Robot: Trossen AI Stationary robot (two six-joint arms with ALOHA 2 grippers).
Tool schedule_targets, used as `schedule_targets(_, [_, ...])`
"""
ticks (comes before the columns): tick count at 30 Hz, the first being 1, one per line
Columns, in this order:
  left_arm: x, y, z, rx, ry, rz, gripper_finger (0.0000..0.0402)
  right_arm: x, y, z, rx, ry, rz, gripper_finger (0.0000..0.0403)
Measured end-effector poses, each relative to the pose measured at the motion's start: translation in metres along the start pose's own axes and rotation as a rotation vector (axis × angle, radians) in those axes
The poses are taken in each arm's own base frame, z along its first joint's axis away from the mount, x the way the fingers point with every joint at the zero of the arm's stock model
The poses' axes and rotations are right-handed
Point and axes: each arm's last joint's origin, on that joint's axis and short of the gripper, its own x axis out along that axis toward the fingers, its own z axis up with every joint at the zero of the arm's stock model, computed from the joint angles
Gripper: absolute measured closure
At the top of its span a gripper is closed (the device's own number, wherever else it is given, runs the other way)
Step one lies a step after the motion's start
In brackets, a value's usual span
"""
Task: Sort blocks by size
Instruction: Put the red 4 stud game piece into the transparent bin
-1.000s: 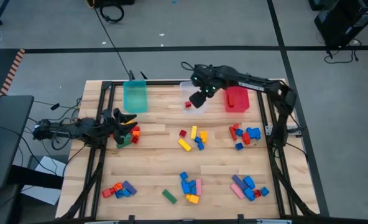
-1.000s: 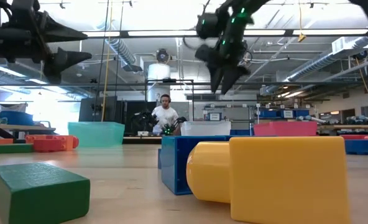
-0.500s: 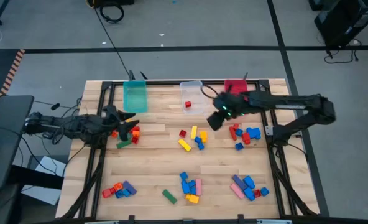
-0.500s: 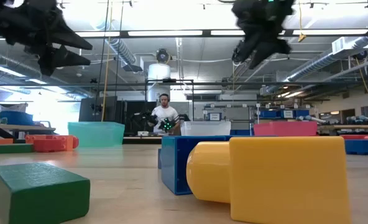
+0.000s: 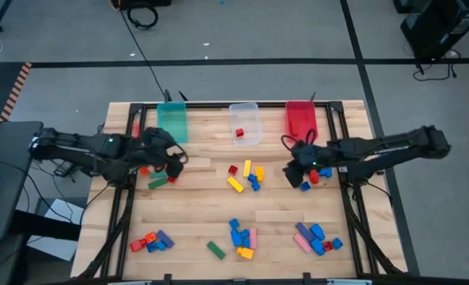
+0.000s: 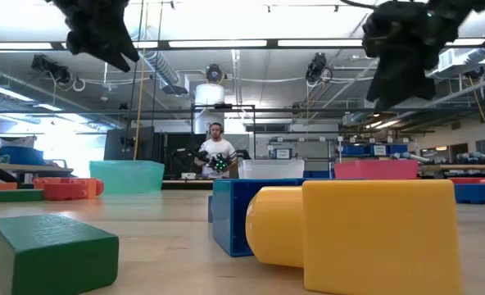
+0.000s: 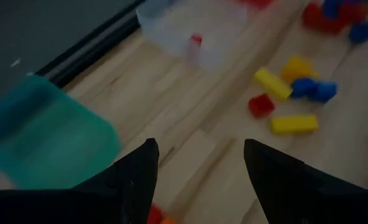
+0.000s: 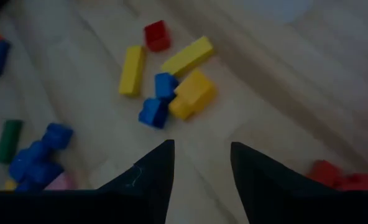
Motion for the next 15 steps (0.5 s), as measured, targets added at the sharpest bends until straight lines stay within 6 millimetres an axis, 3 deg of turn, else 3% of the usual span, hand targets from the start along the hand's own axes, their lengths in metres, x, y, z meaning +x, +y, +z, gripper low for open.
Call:
schedule_targets(7, [0.017, -0.027, 0.013, -0.035, 0.172, 0.038, 0.0156, 0.011, -0.006, -0.013, -0.003, -0.012, 0.185, 0.0236])
schedule_targets(15, [0.045, -0.047, 0.0, -0.171, 0.407, 0.059, 0.0156, 0.011, 0.0, -0.012, -0.096, -0.004, 0.307, 0.0237])
